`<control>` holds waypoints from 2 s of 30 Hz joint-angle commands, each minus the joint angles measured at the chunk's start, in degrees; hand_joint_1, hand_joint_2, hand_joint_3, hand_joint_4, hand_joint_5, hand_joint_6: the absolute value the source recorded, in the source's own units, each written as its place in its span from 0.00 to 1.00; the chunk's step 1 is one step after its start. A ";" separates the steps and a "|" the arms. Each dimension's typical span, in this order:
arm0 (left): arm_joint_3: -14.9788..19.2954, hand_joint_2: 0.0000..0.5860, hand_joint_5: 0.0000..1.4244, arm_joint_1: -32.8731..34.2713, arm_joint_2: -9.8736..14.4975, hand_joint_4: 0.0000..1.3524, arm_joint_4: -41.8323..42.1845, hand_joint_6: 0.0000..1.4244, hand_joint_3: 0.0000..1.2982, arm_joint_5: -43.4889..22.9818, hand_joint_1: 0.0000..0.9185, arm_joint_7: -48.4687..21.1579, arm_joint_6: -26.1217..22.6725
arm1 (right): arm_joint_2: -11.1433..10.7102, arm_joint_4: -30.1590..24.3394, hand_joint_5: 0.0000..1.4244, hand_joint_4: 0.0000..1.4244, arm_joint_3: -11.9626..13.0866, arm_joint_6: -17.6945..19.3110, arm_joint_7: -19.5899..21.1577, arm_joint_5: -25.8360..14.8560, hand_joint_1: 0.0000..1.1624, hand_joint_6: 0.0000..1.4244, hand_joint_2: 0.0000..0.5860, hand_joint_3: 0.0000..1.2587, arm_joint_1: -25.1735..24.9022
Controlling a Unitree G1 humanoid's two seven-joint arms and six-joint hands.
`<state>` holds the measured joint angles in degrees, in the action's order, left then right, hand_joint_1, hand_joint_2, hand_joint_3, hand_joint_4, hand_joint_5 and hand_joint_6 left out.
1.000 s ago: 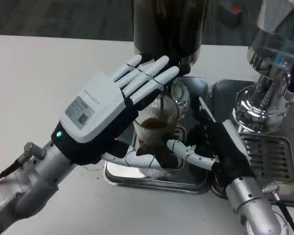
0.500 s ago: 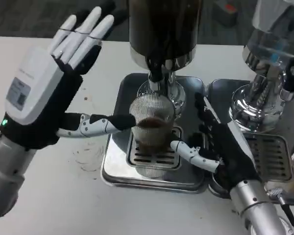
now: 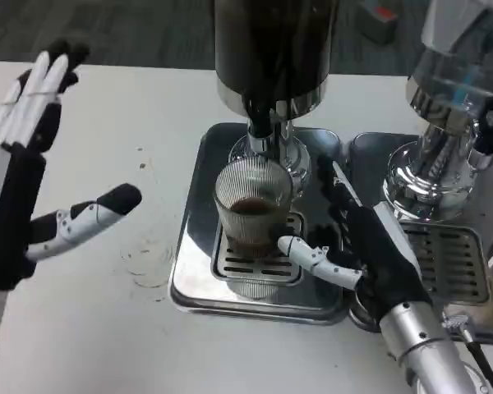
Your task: Grasp the cup under the faucet to collect the drink, then remove the cup.
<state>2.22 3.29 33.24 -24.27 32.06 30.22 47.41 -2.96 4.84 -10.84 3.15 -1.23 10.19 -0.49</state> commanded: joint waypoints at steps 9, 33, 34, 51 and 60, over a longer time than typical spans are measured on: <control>-3.99 0.19 0.13 -3.77 -1.65 0.00 -9.03 0.04 0.07 -0.16 0.00 -4.59 -4.32 | -0.46 1.47 0.00 0.00 -0.88 -0.42 -0.66 1.93 0.70 0.00 0.40 0.00 -2.56; -8.00 0.24 0.13 -4.61 -0.74 0.01 -11.08 0.03 0.07 0.11 0.00 -7.79 -3.93 | 1.83 11.62 0.00 0.00 -1.91 3.31 0.44 2.81 0.72 0.00 0.34 0.00 -8.29; -8.10 0.24 0.13 -4.59 -0.67 0.01 -11.11 0.03 0.07 0.05 0.00 -7.97 -3.95 | 2.06 12.16 0.00 0.00 -1.81 3.61 0.58 2.66 0.72 0.00 0.34 0.00 -8.47; -7.61 0.24 0.13 -5.76 -0.19 0.02 -10.40 0.02 0.07 -0.74 0.00 -8.78 -4.06 | 5.85 19.22 0.00 0.00 -1.37 7.60 2.04 1.21 0.75 0.02 0.33 0.00 -10.94; -7.25 0.25 0.13 -6.16 -0.12 0.02 -10.11 0.02 0.06 -0.85 0.00 -8.59 -4.26 | 6.46 21.09 0.00 0.00 -2.31 8.48 2.29 1.99 0.80 0.08 0.35 0.00 -11.36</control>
<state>-5.36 -2.22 32.44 -34.89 31.74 22.08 43.27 2.88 24.88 -12.26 11.40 1.53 12.00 -11.76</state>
